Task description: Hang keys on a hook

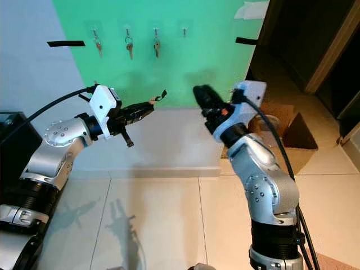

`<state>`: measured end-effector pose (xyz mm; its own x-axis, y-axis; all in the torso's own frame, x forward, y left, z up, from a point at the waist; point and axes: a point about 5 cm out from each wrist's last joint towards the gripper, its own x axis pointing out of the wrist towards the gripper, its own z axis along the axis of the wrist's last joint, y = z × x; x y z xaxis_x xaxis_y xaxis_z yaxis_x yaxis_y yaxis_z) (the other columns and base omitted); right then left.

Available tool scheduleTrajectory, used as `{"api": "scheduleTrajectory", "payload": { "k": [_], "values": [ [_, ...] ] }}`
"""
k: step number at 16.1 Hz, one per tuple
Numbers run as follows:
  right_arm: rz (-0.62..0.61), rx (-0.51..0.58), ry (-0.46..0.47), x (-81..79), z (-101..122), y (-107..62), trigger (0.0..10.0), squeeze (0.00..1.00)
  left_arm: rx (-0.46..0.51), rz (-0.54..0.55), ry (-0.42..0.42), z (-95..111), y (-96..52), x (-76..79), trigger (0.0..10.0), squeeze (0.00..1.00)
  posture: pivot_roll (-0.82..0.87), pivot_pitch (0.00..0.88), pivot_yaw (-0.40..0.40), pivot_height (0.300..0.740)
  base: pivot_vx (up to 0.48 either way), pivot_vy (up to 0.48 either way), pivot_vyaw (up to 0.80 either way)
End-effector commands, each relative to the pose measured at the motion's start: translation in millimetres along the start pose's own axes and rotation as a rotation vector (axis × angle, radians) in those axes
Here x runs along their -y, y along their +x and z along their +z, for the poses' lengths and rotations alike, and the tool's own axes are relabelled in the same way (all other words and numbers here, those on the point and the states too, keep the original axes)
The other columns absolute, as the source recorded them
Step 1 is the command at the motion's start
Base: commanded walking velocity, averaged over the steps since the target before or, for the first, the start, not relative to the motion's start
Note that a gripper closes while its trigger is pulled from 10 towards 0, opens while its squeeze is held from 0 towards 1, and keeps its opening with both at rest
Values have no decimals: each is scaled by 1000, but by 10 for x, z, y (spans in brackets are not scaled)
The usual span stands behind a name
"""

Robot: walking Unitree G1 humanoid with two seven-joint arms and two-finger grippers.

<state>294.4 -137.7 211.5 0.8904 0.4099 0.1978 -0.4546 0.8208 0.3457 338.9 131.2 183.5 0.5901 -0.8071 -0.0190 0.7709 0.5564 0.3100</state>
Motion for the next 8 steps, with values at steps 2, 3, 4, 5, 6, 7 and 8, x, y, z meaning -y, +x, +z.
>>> {"api": "scheduleTrajectory", "payload": {
  "k": [2, 3, 4, 5, 6, 7, 8],
  "values": [
    [-15, 39, -6, 42, 75, -37, 10000, 1000, -33, 10, 11, -44, -22, -19, 0, 0, -120, 0, 52, 740, 0, 0, 0],
    [-31, 25, -19, 64, 43, -65, 10000, 1000, -32, 17, 11, -48, -18, -22, 0, 0, -120, 0, 52, 740, 0, 0, 0],
    [-96, -12, -52, 123, -50, -134, 10000, 1000, -33, 34, 4, -65, -16, -18, 0, 0, -121, 0, 59, 740, 0, 0, 0],
    [-174, -56, -124, 191, -149, -203, 10000, 1000, -44, 57, -9, -111, -33, -10, 0, 0, -119, 0, 59, 740, 0, 0, 0],
    [-252, -113, -133, 259, -271, -285, 10000, 1000, -64, 90, -17, -167, -60, -6, 0, 0, -114, 0, 59, 740, 0, 0, 0],
    [-326, -145, -153, 328, -372, -376, 10000, 1000, -85, 134, -30, -217, -98, -13, 0, 0, -111, 0, 60, 740, 0, 0, 0],
    [-428, -157, -168, 416, -458, -487, 10000, 1000, -116, 214, -54, -282, -152, -34, 0, 0, -98, 0, 57, 740, 0, 0, 0]
  ]
}}
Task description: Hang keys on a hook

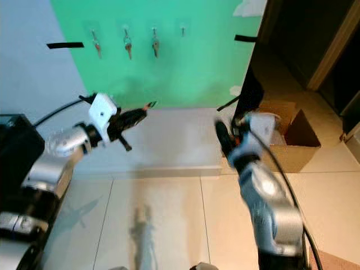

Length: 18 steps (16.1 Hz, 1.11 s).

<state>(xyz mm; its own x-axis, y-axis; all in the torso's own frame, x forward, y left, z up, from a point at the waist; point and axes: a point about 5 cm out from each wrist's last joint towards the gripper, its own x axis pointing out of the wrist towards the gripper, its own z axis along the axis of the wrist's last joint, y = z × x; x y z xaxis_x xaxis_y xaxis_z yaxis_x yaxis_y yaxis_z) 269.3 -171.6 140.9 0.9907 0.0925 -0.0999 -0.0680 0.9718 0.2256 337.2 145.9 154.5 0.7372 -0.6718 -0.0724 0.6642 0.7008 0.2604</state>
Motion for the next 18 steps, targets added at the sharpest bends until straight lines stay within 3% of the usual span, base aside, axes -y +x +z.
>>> {"api": "scheduleTrajectory", "payload": {
  "k": [1, 2, 4, 8, 11, 18],
  "values": [
    [-50, 24, -16, 38, 23, -3, 10000, 1000, -13, 61, -4, 1, -31, -68, 0, 0, -98, 0, 57, 740, 0, 0, 0],
    [-116, 2, -14, 98, -69, -51, 10000, 1000, -42, 155, -49, -79, -104, -89, 9608, 0, -93, 0, 60, 740, 0, 0, 0],
    [-179, -14, -7, 128, -169, -111, 10000, 1000, -68, 258, -124, -179, -227, -66, 10000, 0, -103, 0, 67, 740, 0, 0, 0],
    [-179, -33, -69, 102, -296, -149, 10000, 1000, -81, 400, -84, -236, -294, 11, 10000, 0, -99, 0, 61, 740, 0, 0, 0],
    [-163, -20, -64, 63, -318, -145, 10000, 1000, -108, 402, -37, -242, -282, 40, 10000, 0, -93, 0, 64, 740, 178, 0, 0],
    [-117, -13, -77, 27, -332, -82, 10000, 1000, -113, 414, 0, -192, -279, 16, 10000, 0, -82, 0, 76, 740, 340, 0, 565]
  ]
}}
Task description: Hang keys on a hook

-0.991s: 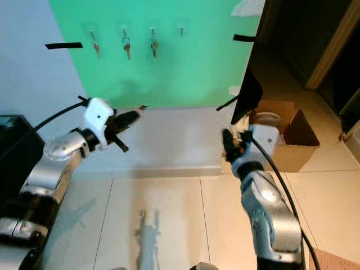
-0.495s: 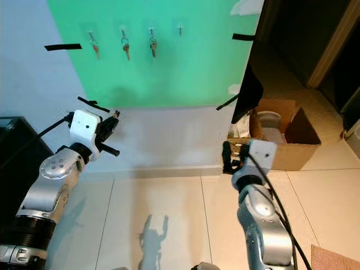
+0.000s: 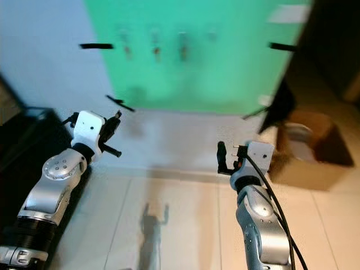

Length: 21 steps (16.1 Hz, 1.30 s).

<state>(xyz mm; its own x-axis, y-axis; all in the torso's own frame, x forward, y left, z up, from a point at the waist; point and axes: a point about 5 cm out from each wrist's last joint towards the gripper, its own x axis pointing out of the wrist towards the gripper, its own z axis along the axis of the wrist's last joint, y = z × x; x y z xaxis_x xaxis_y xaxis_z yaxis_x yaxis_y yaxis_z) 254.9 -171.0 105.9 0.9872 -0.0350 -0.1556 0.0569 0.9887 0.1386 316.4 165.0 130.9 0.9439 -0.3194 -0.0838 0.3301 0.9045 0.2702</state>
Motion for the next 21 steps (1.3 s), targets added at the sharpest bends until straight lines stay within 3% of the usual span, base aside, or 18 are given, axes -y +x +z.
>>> {"api": "scheduleTrajectory", "payload": {
  "k": [1, 7, 9, 11, 13, 14, 15, 16, 21],
  "values": [
    [16, 20, -3, -46, 33, 28, 10000, 1000, 15, 23, 21, 65, 3, -61, 10000, 0, -79, 0, 69, 740, 364, 0, 575],
    [15, 37, -38, -33, 78, 48, 10000, 1000, 42, 2, 1, 120, 36, -19, 10000, 0, -81, 0, 68, 740, 369, 0, 96],
    [-1, 44, -66, -5, 73, 9, 10000, 1000, 47, -70, -14, 113, 38, 69, 10000, 0, -96, 0, 81, 740, 371, 0, 0],
    [-20, 50, -71, 39, 86, -17, 10000, 667, 50, -93, -30, 108, 65, 130, 10000, 0, -115, 0, 88, 740, 375, 0, -509],
    [-17, 57, -87, 56, 101, -21, 10000, 549, 52, -93, -41, 109, 82, 152, 10000, 0, -118, 0, 81, 740, 377, 0, -281],
    [8, 72, -100, 43, 134, -10, 10000, 196, 53, -81, -56, 103, 86, 156, 10000, 0, -115, 0, 70, 740, 379, 0, 0],
    [18, 78, -101, 34, 147, -6, 10000, 196, 53, -76, -62, 99, 85, 155, 10000, 0, -113, 0, 65, 740, 379, 0, 0],
    [33, 81, -102, 18, 156, 2, 10000, 0, 53, -69, -68, 95, 84, 154, 10000, 0, -108, 0, 54, 740, 379, 0, 0],
    [35, 99, -110, -5, 227, 96, 10000, 0, 41, -39, -87, 49, 71, 155, 10000, 0, -87, 0, 31, 740, 357, 0, 0]
  ]
}}
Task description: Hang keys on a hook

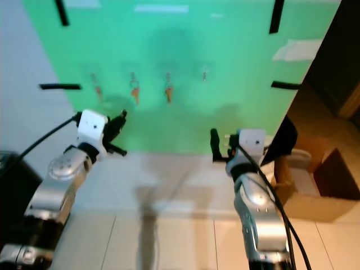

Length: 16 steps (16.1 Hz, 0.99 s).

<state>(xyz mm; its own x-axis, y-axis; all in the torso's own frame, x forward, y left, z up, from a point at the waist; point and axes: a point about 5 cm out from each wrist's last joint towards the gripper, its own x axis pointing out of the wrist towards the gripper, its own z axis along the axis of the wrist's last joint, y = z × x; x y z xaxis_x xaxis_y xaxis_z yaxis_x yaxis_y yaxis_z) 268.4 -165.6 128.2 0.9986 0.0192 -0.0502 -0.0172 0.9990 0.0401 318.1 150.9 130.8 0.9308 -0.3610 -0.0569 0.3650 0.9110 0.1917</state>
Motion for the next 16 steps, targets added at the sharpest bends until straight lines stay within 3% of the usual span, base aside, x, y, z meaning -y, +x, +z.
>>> {"api": "scheduleTrajectory", "payload": {
  "k": [1, 6, 8, 16],
  "values": [
    [-21, 0, 8, 76, -5, -5, 10000, 0, -2, 3, -4, -5, 4, 26, 10000, 0, -87, 0, 31, 740, 0, 0, 0],
    [12, 36, -31, 24, 43, -19, 10000, 0, 14, 16, 11, 33, 57, 14, 10000, 0, -110, 0, 49, 740, 0, -50, 0],
    [-7, 29, -35, 55, 32, -32, 10000, 0, 14, 18, 13, 43, 83, 11, 10000, 0, -111, 0, 54, 740, 0, -356, 525],
    [-1, 28, 5, 57, 23, -71, 10000, 0, 17, 15, 27, 67, 121, 3, 10000, 0, -123, 0, 66, 740, 0, -381, 0]
  ]
}}
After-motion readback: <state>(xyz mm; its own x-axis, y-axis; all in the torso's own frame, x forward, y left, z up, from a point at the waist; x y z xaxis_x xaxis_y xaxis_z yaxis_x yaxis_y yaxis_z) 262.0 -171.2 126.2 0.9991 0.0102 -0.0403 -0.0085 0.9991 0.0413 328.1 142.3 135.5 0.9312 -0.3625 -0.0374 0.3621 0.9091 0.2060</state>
